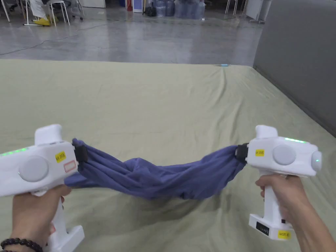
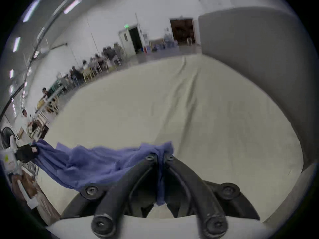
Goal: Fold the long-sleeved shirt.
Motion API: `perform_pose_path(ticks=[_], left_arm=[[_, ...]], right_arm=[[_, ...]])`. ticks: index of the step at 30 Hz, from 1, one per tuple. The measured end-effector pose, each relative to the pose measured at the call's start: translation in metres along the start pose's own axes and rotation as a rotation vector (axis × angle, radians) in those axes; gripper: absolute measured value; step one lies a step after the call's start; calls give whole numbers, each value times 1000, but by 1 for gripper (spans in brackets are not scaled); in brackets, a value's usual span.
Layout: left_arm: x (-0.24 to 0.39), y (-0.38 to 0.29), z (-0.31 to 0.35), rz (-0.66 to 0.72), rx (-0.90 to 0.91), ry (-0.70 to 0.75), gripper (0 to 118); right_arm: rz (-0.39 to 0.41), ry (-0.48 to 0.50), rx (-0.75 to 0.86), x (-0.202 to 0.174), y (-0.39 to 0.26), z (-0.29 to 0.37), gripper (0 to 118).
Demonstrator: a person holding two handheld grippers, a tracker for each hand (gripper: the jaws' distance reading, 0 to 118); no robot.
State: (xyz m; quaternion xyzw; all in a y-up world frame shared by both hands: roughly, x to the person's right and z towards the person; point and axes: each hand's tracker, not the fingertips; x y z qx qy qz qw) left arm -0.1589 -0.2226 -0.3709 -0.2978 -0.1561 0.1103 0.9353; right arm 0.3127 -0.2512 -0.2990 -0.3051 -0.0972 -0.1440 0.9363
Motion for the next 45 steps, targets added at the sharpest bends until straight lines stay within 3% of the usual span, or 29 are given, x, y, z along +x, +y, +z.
perform_pose_path(ticks=[5,12,17,22,30,34,39,45], left_arm=[[9,87,25,-18,167,-22,0],[31,216,30,-101,311,47,0],[45,301,20,-132,371,129,0],[41,361,7,-48,340,129,0],[43,351,-26,-67,317,126,0],[37,293,-66,-147,189,168,0],[8,217,-107,-90,42,165,0],[-10,169,-73,-82,61,123,0]], right_arm=[[66,43,158,-24,69,42,2],[171,54,289,-78,186,50,2],[160,29,390,-105,271,47,2],[142,10,496,-122,336,62,2],[183,-38,484,-120,338,41,2],[203,-67,367,-107,292,-8,2],[190,-105,258,-86,224,-60,2],[195,-56,222,-62,178,-39,2]])
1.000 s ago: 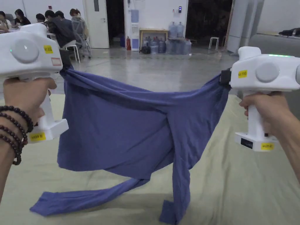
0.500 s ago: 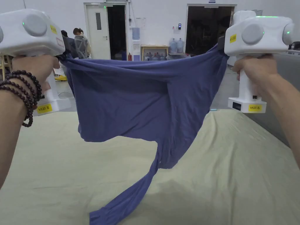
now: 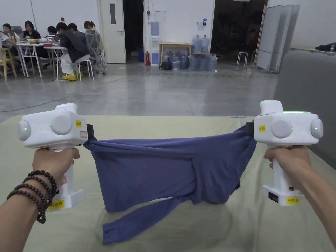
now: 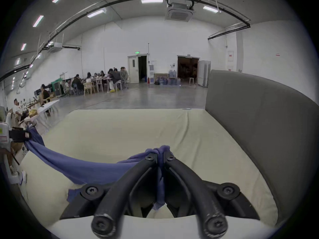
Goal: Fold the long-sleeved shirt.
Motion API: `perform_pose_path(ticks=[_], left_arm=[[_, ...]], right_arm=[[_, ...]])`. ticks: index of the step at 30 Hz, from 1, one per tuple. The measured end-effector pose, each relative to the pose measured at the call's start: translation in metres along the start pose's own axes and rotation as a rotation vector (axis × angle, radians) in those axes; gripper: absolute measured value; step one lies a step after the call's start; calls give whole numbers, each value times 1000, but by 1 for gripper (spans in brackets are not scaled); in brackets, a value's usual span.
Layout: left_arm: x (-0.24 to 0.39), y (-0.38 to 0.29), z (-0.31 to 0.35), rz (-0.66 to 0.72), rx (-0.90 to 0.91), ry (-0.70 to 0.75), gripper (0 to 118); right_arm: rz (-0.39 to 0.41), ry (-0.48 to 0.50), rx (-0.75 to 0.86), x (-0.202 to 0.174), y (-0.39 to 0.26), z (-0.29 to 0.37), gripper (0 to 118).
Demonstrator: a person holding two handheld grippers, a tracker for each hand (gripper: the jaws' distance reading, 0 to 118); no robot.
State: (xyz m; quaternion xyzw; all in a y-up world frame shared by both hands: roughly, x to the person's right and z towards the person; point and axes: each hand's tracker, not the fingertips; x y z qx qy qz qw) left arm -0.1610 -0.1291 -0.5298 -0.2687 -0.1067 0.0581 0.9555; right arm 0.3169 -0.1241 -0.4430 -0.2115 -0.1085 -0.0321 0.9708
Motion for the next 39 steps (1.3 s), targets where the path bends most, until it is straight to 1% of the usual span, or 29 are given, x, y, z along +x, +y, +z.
perform_pose_path(ticks=[2,3,6,9,10,12,13,15,16,19,22,23,24,25,26,27,28,29,30,31,32,33,35,36,37,38,39], left_arm=[[-3,-10,19,-17,-1,-8,0],[-3,-21,31,-25,-6,-9,0],[-6,-57,62,-56,-30,-37,0],[-10,-110,95,-80,-110,-82,0],[-13,-130,106,-73,-139,-90,0],[-17,-172,122,-82,-207,-95,0],[-21,-195,125,-104,-273,-94,0],[-23,-233,130,-117,-327,-70,0],[-25,-253,129,-144,-368,-82,0],[-32,-295,120,-116,-460,-61,0],[-36,-318,118,-105,-490,-41,0],[-38,-322,119,-98,-494,-32,0],[-40,-324,119,-81,-507,-38,0],[-50,-326,112,-68,-522,-44,0],[-52,-327,112,-58,-521,-44,0],[-54,-325,111,-57,-521,-51,0],[-56,-322,110,-52,-515,-64,0],[-62,-321,106,-47,-504,-70,10],[-62,-316,106,-50,-491,-66,58],[-62,-308,106,-60,-470,-64,100],[-64,-300,106,-69,-459,-78,118],[-56,-294,122,-103,-430,-84,114],[-50,-274,127,-106,-344,-70,114],[-48,-264,126,-109,-345,-65,105],[-33,-258,144,-119,-329,-54,105],[-26,-252,150,-130,-294,-45,99],[-21,-248,151,-138,-284,-37,64]], right_arm=[[-6,24,0,2,-15,22,2],[5,50,3,3,-26,39,2],[49,63,-23,3,-64,75,2],[108,93,-126,8,-118,111,2],[149,110,-161,11,-141,124,2],[171,117,-228,19,-180,137,2],[178,124,-279,22,-202,143,2],[185,142,-367,26,-235,146,2],[193,155,-417,27,-252,145,2],[233,177,-575,26,-294,139,2],[275,198,-665,25,-320,133,2],[276,186,-690,25,-326,134,2],[258,187,-716,25,-330,134,2],[251,205,-745,26,-333,132,2],[254,199,-728,26,-334,133,2],[257,197,-726,25,-335,135,3],[260,193,-720,25,-332,136,13],[263,188,-695,24,-326,137,35],[261,176,-668,23,-321,139,78],[253,166,-645,23,-315,143,97],[254,145,-613,23,-305,147,98],[256,151,-575,23,-294,150,98],[255,140,-514,20,-273,155,97],[247,122,-484,17,-264,156,93],[235,114,-459,15,-258,156,89],[233,103,-434,12,-254,156,89],[245,103,-443,9,-253,153,61]])
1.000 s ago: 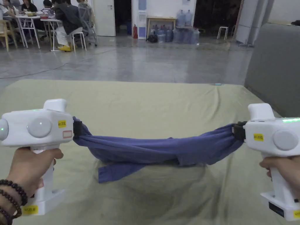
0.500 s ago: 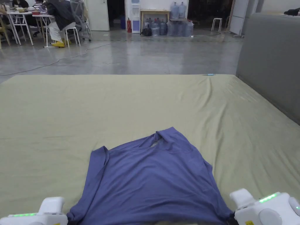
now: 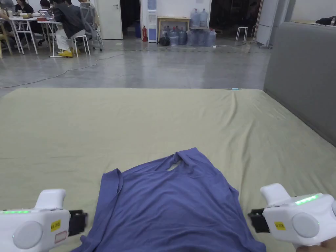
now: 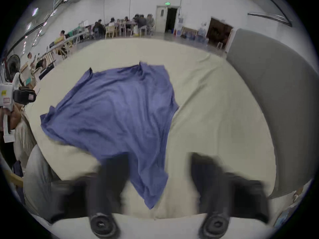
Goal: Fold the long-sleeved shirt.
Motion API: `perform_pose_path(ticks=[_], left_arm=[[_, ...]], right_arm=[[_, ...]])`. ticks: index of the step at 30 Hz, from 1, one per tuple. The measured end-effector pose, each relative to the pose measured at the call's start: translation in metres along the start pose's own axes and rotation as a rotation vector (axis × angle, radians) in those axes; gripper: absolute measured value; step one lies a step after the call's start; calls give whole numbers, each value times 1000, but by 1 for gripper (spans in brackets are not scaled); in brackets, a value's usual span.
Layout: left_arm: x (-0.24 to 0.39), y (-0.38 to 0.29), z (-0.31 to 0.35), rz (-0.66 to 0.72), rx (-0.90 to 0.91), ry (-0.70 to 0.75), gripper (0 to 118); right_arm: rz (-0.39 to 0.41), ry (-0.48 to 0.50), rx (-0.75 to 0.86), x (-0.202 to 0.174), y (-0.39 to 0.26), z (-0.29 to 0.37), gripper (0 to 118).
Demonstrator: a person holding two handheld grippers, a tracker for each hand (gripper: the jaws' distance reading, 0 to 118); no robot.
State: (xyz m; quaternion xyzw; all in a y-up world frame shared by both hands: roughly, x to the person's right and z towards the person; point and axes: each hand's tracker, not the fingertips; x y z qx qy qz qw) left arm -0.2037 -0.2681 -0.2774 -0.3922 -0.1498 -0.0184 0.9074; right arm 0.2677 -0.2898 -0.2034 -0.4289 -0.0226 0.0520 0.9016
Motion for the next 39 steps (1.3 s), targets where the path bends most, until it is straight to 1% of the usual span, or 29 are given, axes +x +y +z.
perform_pose_path(ticks=[1,2,4,5,9,10,11,12,13,14,16,18,20,21,23,24,25,26,27,28,30,33,34,37,39], left_arm=[[5,4,-4,7,-16,10,10],[-4,10,-16,21,-4,14,0],[-4,24,-29,52,-31,-52,0],[0,31,-34,66,-28,-55,0],[5,81,-82,78,-24,-51,0],[0,94,-101,92,-32,-48,18],[-3,108,-123,102,-48,-40,59],[-5,119,-144,119,-107,-49,111],[-5,129,-166,144,-133,-23,117],[-1,140,-178,157,-107,-14,116],[1,153,-207,197,-135,23,116],[1,162,-233,202,-172,43,116],[1,164,-259,197,-219,109,116],[1,163,-266,202,-234,122,114],[-13,166,-292,236,-275,100,108],[-17,166,-297,248,-286,77,99],[-20,166,-301,250,-296,69,81],[-16,162,-303,237,-302,82,50],[-15,161,-301,215,-300,116,8],[-17,160,-300,200,-288,141,8],[-19,157,-290,239,-229,84,6],[-25,160,-281,223,-218,70,5],[-33,164,-287,212,-220,65,5],[-42,175,-281,187,-198,56,5],[-36,172,-268,171,-175,45,5]], right_arm=[[10,-12,-20,-1,5,-5,8],[-5,-10,-10,-1,8,-10,0],[-8,50,-56,-4,9,-18,0],[-20,60,-50,-5,9,-21,0],[-28,57,-46,-6,17,-33,0],[-24,58,-45,-5,19,-37,0],[-23,58,-47,-3,21,-41,0],[-24,58,-49,-1,22,-43,0],[-27,60,-56,1,23,-47,0],[-31,63,-63,3,23,-52,0],[-41,69,-74,8,23,-60,0],[-51,67,-89,11,21,-68,0],[-58,70,-110,13,19,-78,0],[-58,71,-115,14,18,-81,0],[-59,70,-129,16,16,-87,0],[-58,68,-133,16,16,-89,0],[-59,64,-137,16,16,-91,0],[-58,62,-141,17,16,-93,0],[-58,60,-143,18,16,-94,0],[-60,60,-144,19,17,-96,0],[-63,58,-140,21,20,-97,0],[-60,64,-128,22,30,-101,0],[-59,63,-122,23,36,-103,0],[-68,58,-90,31,65,-115,0],[-80,43,-72,36,90,-130,0]])
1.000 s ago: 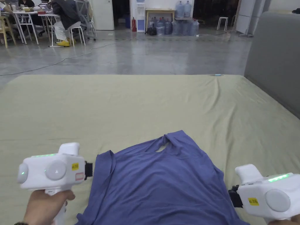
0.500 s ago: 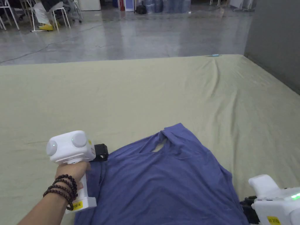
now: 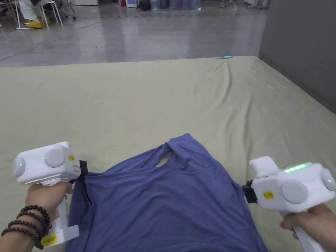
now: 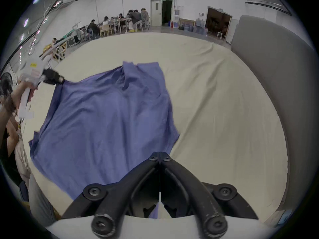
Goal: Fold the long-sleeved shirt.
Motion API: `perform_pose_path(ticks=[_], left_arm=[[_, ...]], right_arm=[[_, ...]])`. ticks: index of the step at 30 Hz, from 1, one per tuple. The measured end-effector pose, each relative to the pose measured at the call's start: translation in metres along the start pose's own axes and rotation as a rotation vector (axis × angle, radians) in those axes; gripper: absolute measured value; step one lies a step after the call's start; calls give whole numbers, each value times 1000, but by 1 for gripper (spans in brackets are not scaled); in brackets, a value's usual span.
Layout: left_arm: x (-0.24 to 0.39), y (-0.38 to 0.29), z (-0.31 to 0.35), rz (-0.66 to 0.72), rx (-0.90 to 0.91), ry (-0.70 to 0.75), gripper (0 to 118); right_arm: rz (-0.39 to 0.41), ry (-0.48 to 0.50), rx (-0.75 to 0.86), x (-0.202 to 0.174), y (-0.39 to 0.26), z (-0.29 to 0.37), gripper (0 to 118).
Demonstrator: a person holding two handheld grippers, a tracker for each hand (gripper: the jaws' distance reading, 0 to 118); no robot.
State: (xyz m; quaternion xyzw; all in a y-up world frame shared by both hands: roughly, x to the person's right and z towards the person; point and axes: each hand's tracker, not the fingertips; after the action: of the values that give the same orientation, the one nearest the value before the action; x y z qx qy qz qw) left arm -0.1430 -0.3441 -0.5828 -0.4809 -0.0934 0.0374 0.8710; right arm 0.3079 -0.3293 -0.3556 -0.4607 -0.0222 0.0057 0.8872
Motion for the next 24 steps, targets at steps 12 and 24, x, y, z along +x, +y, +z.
perform_pose_path(ticks=[12,24], left_arm=[[19,-17,48,-73,44,-23,5],[17,-18,77,-66,78,-48,5]], right_arm=[[-3,-37,-115,0,110,-127,81],[-44,14,-68,-12,116,-89,0]])
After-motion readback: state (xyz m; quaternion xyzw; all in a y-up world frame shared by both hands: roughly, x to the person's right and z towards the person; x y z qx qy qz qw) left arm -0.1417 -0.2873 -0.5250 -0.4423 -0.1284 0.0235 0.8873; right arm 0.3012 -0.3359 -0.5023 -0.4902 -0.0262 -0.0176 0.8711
